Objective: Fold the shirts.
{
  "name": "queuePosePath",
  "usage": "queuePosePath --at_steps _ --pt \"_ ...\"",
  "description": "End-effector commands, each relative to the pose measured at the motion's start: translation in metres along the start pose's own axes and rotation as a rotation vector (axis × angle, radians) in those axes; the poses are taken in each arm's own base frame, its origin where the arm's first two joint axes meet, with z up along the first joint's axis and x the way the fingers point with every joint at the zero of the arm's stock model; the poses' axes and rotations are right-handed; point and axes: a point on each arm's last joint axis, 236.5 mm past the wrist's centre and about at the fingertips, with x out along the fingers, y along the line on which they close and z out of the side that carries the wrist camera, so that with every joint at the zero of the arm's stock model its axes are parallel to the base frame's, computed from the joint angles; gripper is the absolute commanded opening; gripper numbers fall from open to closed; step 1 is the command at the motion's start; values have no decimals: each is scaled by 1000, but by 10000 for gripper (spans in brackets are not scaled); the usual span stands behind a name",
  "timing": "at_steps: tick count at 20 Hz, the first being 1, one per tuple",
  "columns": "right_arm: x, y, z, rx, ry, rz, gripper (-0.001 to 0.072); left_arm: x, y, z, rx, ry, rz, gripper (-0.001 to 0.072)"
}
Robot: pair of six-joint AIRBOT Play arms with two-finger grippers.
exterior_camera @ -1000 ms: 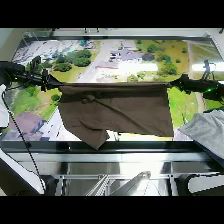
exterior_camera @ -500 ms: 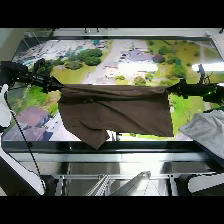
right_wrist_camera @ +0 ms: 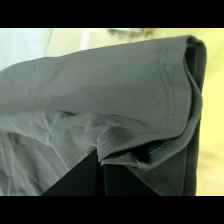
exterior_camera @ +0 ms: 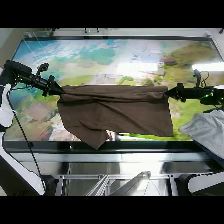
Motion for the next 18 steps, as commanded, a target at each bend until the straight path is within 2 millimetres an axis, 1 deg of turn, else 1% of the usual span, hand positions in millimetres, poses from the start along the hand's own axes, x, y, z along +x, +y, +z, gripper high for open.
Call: queuePosePath --at_steps 1,2,3,4,5,7,8,9,11,12,13,14,15,18 --pt "1 -3 -7 5 20 -5 16 3 2 -2 -24 15 21 25" --pt "1 -4 -11 10 37 -11 17 3 2 -4 -43 23 19 164" --pt "1 -4 -17 18 64 -9 72 3 0 -9 -46 43 14 370" --pt "-2 -5 -25 31 97 -13 356 3 -1 -14 -49 64 11 616" --pt "-7 -8 -31 53 125 -22 446 1 -1 -17 -95 74 10 720" --pt "-25 -12 -36 66 144 -35 439 -8 2 -26 -180 97 1 720" --pt "-38 -12 -33 66 132 -38 434 -14 3 -26 -223 83 1 720" --pt "-53 -11 -29 66 109 -37 433 -19 1 -32 -250 78 -1 720" --pt "-89 -7 -20 63 44 -39 432 -22 -3 -60 -283 102 17 720" --pt "-105 -5 -15 58 2 -51 432 -21 -1 -81 -303 125 56 720" --pt "-116 -4 -13 56 -29 -63 433 -17 0 -103 -327 152 95 714" --pt "-121 -3 -14 55 -46 -72 433 -10 3 -121 -348 167 129 714" --pt "-121 -3 -17 59 -54 -78 433 0 6 -140 -371 187 156 714" --pt "-110 -9 -35 97 -30 -74 432 41 16 -187 -441 218 174 714"
